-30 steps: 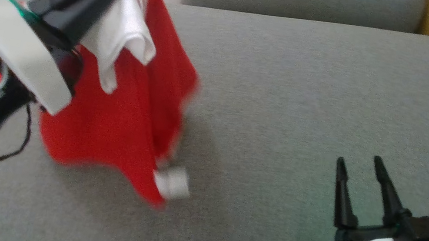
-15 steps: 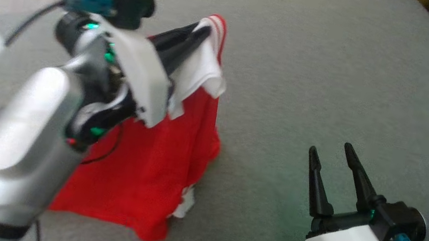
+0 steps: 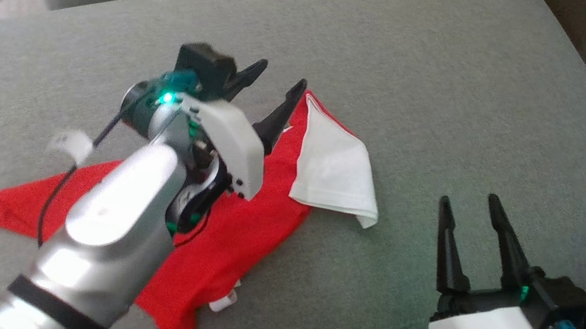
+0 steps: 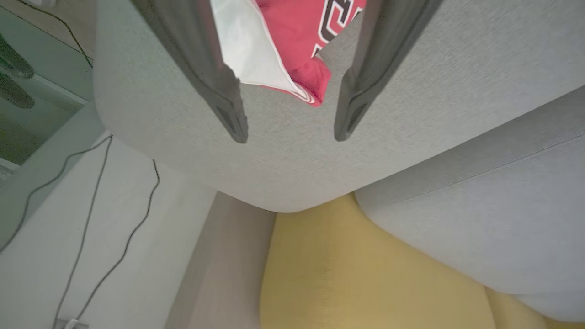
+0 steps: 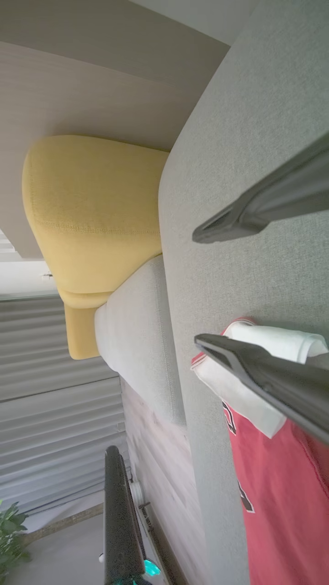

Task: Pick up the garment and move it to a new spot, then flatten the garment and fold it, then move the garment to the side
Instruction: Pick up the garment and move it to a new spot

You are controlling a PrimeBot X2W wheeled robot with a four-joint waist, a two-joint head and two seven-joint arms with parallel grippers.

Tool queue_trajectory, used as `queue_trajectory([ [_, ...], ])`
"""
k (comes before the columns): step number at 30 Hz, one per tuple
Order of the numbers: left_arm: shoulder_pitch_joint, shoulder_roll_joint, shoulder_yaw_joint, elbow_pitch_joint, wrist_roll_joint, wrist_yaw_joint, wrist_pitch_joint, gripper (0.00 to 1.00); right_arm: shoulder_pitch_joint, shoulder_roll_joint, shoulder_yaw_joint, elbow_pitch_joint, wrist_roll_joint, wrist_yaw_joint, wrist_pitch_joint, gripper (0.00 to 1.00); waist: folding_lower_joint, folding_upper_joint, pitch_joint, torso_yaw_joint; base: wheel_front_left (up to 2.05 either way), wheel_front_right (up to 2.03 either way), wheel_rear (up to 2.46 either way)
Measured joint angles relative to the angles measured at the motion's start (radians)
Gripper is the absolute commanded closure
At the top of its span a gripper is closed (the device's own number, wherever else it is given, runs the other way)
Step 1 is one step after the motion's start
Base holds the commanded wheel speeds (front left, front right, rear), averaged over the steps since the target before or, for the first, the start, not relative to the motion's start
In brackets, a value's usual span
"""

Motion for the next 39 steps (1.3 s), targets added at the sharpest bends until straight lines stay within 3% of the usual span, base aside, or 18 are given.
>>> queue_trajectory([
  [5, 0.101, 0.011, 0.019, -0.050, 0.015, 0.080, -0.115, 0.00, 0.021, 0.004, -0.044, -0.019, -0.024, 0.000, 0.000, 0.00, 0.0000, 0.0000, -0.018, 0.050, 0.00, 0.00, 0.00],
  [10, 0.281, 0.063, 0.050, -0.154, 0.038, 0.177, -0.218, 0.00, 0.072, 0.005, -0.092, -0.044, -0.048, 0.000, 0.000, 0.00, 0.0000, 0.0000, -0.041, 0.117, 0.00, 0.00, 0.00],
  [19, 0.579, 0.113, 0.105, -0.295, 0.068, 0.290, -0.295, 0.00, 0.129, -0.016, -0.149, -0.091, -0.095, 0.000, 0.002, 0.00, 0.0000, 0.0000, -0.078, 0.243, 0.00, 0.00, 0.00],
  [29, 0.771, 0.114, 0.257, -0.388, 0.157, 0.304, -0.303, 0.00, 0.195, -0.016, -0.177, -0.078, -0.119, 0.000, 0.010, 0.00, 0.0000, 0.0000, -0.117, 0.336, 0.00, 0.00, 0.00],
  [39, 0.832, 0.077, 0.347, -0.418, 0.227, 0.233, -0.303, 0.00, 0.200, -0.015, -0.175, -0.039, -0.128, 0.000, 0.011, 0.00, 0.0000, 0.0000, -0.130, 0.389, 0.00, 0.00, 0.00],
])
